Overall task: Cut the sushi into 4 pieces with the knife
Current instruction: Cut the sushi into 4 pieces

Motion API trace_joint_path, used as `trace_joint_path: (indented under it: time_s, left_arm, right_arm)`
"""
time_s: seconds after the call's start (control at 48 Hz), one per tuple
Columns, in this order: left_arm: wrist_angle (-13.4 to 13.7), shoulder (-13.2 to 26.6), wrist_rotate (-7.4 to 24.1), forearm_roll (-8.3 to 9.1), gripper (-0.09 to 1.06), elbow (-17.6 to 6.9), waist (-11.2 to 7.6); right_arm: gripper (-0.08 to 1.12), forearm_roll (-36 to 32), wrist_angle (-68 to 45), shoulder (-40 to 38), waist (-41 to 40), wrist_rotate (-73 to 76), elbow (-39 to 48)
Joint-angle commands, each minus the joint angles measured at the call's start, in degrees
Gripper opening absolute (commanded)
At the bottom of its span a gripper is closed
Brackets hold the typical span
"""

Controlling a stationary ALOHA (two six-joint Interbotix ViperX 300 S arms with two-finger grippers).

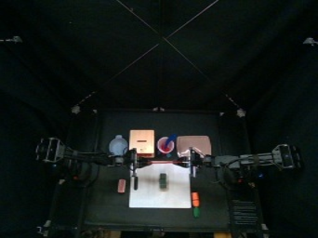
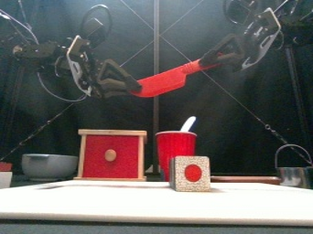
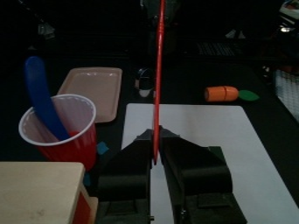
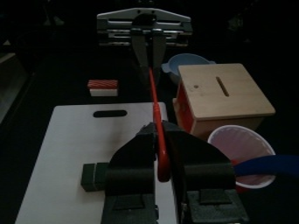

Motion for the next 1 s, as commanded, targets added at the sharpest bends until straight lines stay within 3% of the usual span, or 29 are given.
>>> trace_joint_path:
  time_s: [0.021, 0.25, 0.333, 0.542, 1.0]
  left_arm:
    - [-2.29, 0.7, -0.18, 1.14, 0.3, -0.88, 0.26]
    - [-11.43, 5.54, -0.26, 2.02, 0.3, 0.09, -0.53]
    - [-13.54, 7.73, -0.26, 1.85, 0.3, -0.18, -1.23]
    - [-15.64, 10.99, -0.53, 1.67, 0.3, -0.7, -2.81]
    - [-15.64, 15.82, -1.05, 1.41, 0.3, -3.25, -5.54]
  right_arm:
    - [0.08, 2.02, 0.44, 0.26, 0.79, 0.0, -0.44]
    - [0.08, 4.13, 1.32, 4.57, 1.58, 0.0, -0.18]
    - [0.08, 4.31, 1.32, 6.5, 2.55, 0.0, -0.09]
    - [0.08, 6.94, 1.58, 12.04, 3.6, 0.0, 0.35]
    - [0.08, 9.49, 4.04, 16.08, 5.01, 0.0, 0.18]
